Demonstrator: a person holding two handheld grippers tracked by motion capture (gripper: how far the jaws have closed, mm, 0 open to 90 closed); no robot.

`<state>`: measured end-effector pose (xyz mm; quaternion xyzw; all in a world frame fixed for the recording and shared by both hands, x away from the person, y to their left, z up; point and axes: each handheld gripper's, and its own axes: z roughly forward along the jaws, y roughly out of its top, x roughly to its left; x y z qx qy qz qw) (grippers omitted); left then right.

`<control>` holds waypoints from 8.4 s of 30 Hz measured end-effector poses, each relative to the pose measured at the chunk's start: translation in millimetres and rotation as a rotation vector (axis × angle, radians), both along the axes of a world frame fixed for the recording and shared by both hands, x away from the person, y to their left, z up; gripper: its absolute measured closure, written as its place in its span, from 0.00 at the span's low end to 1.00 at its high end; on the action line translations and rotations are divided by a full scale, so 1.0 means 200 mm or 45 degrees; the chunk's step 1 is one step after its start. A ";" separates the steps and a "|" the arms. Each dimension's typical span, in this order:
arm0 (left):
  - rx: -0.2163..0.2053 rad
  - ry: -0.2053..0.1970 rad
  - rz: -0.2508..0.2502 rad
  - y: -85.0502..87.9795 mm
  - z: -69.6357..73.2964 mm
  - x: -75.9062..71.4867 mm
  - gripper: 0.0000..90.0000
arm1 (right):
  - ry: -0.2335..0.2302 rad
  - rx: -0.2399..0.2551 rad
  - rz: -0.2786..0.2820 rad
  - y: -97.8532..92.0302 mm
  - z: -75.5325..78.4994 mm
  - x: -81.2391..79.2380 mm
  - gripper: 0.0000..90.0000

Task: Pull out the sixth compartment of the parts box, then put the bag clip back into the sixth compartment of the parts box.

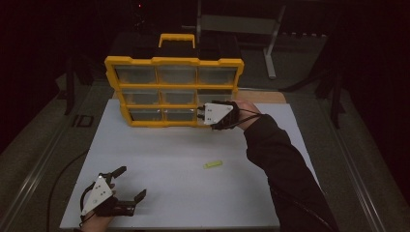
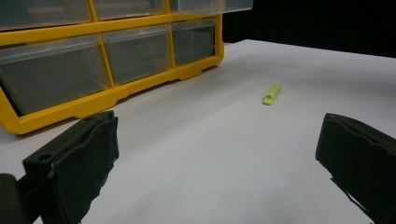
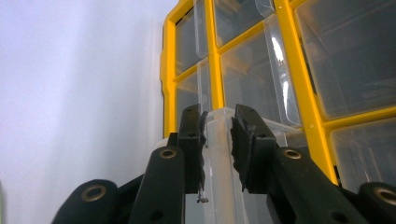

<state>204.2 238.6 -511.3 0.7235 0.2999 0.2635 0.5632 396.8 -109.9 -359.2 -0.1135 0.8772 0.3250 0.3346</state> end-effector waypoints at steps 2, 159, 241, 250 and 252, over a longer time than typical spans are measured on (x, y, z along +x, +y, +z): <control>0.001 0.000 0.000 0.00 0.00 0.00 0.00 | -0.001 0.007 0.002 0.00 -0.01 0.00 0.82; 0.000 0.016 0.007 0.00 -0.01 0.01 0.00 | 0.521 0.845 -0.595 -0.85 -0.67 -0.71 0.10; 0.127 0.107 -0.640 -0.68 0.64 0.48 0.00 | 0.521 0.863 -0.491 -0.80 -0.63 -0.75 0.10; 0.162 0.141 -0.640 -0.76 0.54 0.56 0.00 | 0.523 0.871 -0.491 -0.81 -0.63 -0.75 0.10; 0.167 0.148 -0.640 -0.78 0.51 0.58 0.00 | 0.522 0.872 -0.490 -0.81 -0.63 -0.75 0.10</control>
